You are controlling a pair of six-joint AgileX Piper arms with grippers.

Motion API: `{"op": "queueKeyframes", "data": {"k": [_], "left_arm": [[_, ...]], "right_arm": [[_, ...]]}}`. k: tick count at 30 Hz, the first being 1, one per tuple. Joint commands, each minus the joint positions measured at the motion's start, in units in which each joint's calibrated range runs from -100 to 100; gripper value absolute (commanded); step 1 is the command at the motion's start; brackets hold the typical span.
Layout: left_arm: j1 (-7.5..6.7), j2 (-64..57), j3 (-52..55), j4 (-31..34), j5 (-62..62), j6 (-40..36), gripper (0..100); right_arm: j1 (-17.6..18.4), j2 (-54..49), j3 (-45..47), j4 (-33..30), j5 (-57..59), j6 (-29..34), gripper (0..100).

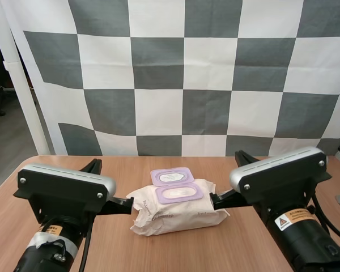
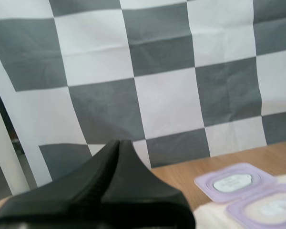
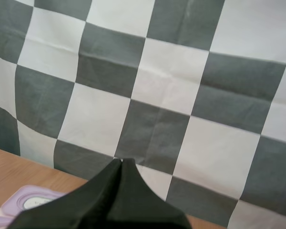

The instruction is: Open the wet wipes lid

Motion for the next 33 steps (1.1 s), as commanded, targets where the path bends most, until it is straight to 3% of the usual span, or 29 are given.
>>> {"op": "queueKeyframes", "data": {"k": [1,4,8,11,13,17,20,33], "left_arm": [[0.00,0.0,0.0,2.0,11.7,-0.6,0],[0.00,0.0,0.0,8.3,15.0,-8.7,0],[0.00,0.0,0.0,25.9,16.6,-27.6,0],[0.00,0.0,0.0,36.3,18.6,-38.4,0],[0.00,0.0,0.0,39.8,21.6,-42.8,0],[-0.46,0.0,0.0,40.9,25.2,-45.0,0],[-0.45,0.0,0.0,40.9,25.3,-45.0,0],[-0.38,0.0,0.0,40.9,24.9,-46.8,0]], "right_arm": [[-0.7,-0.2,4.3,2.2,6.3,0.0,0],[-1.5,-0.2,4.3,2.2,8.7,0.1,0],[-2.5,-0.2,4.3,2.2,14.8,1.5,0],[-3.2,-0.3,4.3,1.8,18.5,3.1,0],[-3.7,-0.3,4.3,0.9,20.7,4.3,0],[-4.5,-0.7,4.3,-2.5,30.8,9.1,0],[-5.1,-0.7,4.3,-4.8,31.0,13.2,0],[-5.6,-0.7,4.3,-6.0,31.8,13.4,0]]}}
